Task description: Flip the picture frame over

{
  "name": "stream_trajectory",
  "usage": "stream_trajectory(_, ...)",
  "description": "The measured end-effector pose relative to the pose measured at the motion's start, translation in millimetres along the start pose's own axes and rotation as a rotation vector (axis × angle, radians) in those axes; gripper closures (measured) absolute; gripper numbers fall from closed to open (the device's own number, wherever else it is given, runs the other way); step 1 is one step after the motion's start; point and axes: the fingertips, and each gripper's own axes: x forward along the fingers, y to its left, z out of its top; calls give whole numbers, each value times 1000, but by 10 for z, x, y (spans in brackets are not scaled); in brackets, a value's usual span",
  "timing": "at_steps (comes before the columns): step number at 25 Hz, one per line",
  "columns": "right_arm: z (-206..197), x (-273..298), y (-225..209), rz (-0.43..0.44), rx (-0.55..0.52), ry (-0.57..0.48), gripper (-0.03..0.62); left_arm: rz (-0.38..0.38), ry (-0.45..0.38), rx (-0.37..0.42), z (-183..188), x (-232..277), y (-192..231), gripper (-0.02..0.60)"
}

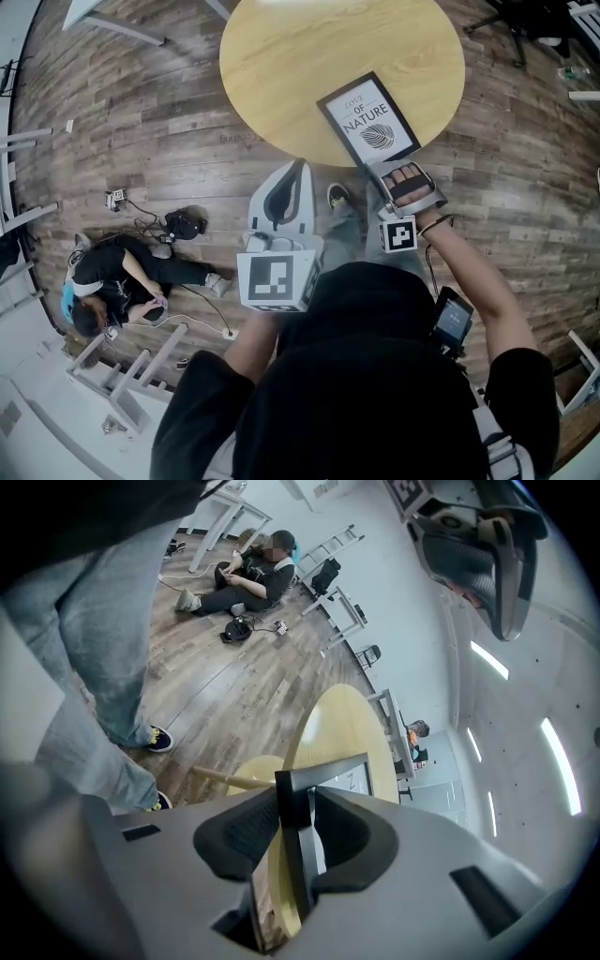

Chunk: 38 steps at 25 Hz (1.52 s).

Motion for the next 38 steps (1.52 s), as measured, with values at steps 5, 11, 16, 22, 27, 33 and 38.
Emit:
stream_trajectory(5, 72, -138, -212, -39, 44, -33, 484, -11, -20, 17, 54, -8, -64, 559)
stream_trajectory(11, 157, -357, -592, -81, 132, -95, 497, -8, -28, 18, 131, -34, -124, 560)
stream_trajectory(16, 199, -534, -893, -72, 249, -139, 505, -10, -47, 23, 163, -63, -166, 560)
stream_trajectory(22, 240, -670, -1323, -38, 507, -200, 508, -13, -71, 35, 252, -77, -162, 558)
stream_trajectory(27, 154, -785, -1660, -8, 813, -277, 508, -21, -72, 35, 291, -37, -200, 559)
stream_trajectory(33, -127, -829, -1947, 33, 1234, -366, 507, -25, -72, 41, 328, -14, -181, 560)
stream_trajectory(38, -568, -840, -2008, 39, 1681, -432, 508, -22, -71, 39, 327, 9, -146, 558)
